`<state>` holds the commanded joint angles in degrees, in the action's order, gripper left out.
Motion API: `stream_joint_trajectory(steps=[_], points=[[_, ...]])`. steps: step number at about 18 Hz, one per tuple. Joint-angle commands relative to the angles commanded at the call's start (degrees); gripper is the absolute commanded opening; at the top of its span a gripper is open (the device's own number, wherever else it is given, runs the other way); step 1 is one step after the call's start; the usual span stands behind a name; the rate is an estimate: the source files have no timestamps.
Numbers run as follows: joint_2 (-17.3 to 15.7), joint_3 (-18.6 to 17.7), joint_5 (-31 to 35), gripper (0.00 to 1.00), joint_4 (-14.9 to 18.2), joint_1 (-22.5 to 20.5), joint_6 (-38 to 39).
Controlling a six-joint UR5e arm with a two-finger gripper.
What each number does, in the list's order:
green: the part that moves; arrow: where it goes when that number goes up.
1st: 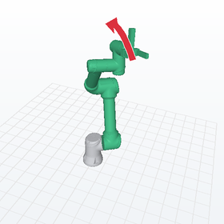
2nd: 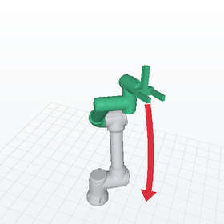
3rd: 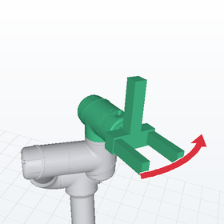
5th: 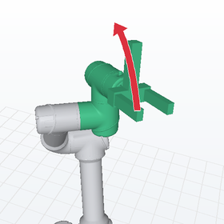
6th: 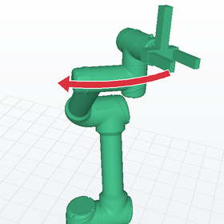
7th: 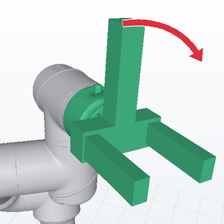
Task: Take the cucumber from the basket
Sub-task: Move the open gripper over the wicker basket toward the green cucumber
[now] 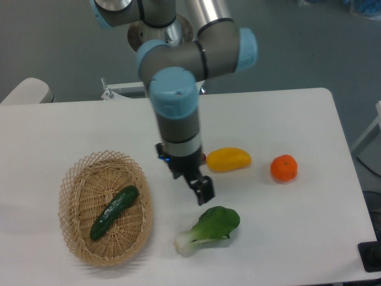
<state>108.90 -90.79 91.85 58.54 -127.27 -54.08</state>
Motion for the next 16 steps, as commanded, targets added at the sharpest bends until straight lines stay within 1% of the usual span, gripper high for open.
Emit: stream_joint_trajectory(steps=[4, 5, 7, 8, 10, 11, 14, 16], points=[[0.6, -3.1, -0.3, 1.0, -0.1, 2.8, 15.3], [0.8, -3.3, -0.3, 1.0, -0.1, 3.3, 19.0], [0.8, -4.3, -0.3, 1.0, -0.3, 4.3, 24.5], [0.9, -4.9, -0.2, 1.0, -1.1, 4.9, 25.9], [0.9, -6.2, -0.2, 1.0, -4.5, 5.9, 26.7], [1.2, -6.6, 0.0, 1.0, -5.3, 6.5, 26.8], [3.9, -5.7, -0.1, 1.0, -5.4, 7.7, 27.9], [5.6, -5.3, -0.1, 1.0, -5.5, 8.7, 27.3]])
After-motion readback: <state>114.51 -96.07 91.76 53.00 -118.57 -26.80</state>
